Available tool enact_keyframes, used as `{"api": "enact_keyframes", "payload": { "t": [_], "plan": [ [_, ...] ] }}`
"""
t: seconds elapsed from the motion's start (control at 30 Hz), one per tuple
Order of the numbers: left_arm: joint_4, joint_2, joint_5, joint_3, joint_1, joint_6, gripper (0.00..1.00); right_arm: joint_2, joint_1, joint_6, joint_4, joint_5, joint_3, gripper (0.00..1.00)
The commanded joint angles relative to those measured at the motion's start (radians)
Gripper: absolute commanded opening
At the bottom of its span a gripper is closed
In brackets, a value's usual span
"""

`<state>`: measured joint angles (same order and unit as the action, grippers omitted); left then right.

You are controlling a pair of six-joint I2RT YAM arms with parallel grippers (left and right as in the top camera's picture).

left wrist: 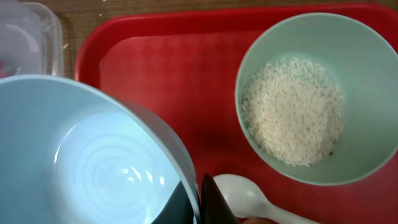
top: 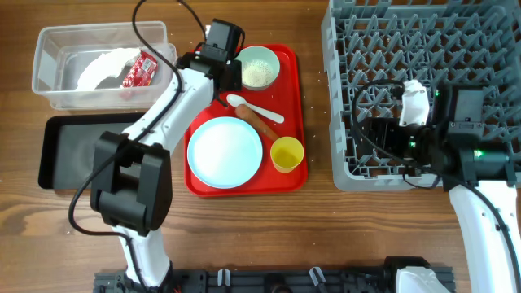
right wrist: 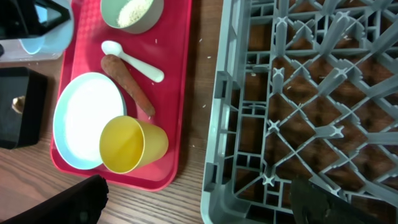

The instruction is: Sort waste into correct bins and load items into the dishwasher rack

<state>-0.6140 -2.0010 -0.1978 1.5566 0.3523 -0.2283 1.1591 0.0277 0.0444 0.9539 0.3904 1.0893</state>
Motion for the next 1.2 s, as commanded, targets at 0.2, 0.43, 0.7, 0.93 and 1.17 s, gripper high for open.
{"api": "enact_keyframes", "payload": {
  "t": [0.2,0.43,0.7,0.93,1.17],
  "plan": [
    [0.006,-0.052,-0.024,0.001,-0.010,-0.039,0.37,0.089,-0.005,0.008,0.002,-0.018,0.015,0.96],
    [0.013,-0.020,-0.008,0.042,-0.010,-0.037,0.58,0.104,-0.005,-0.002,0.000,-0.018,0.015,0.99],
    [0.058,0.023,0.217,0.216,0.019,0.217,0.84,0.104,-0.005,-0.043,0.000,-0.021,0.015,1.00],
    [0.109,-0.074,0.254,0.216,0.082,0.415,0.90,0.104,-0.005,-0.035,0.001,-0.017,0.015,1.00],
    [0.112,-0.190,0.249,0.216,0.146,0.460,0.79,0.105,-0.005,-0.014,0.003,-0.017,0.015,1.00]
  ]
}}
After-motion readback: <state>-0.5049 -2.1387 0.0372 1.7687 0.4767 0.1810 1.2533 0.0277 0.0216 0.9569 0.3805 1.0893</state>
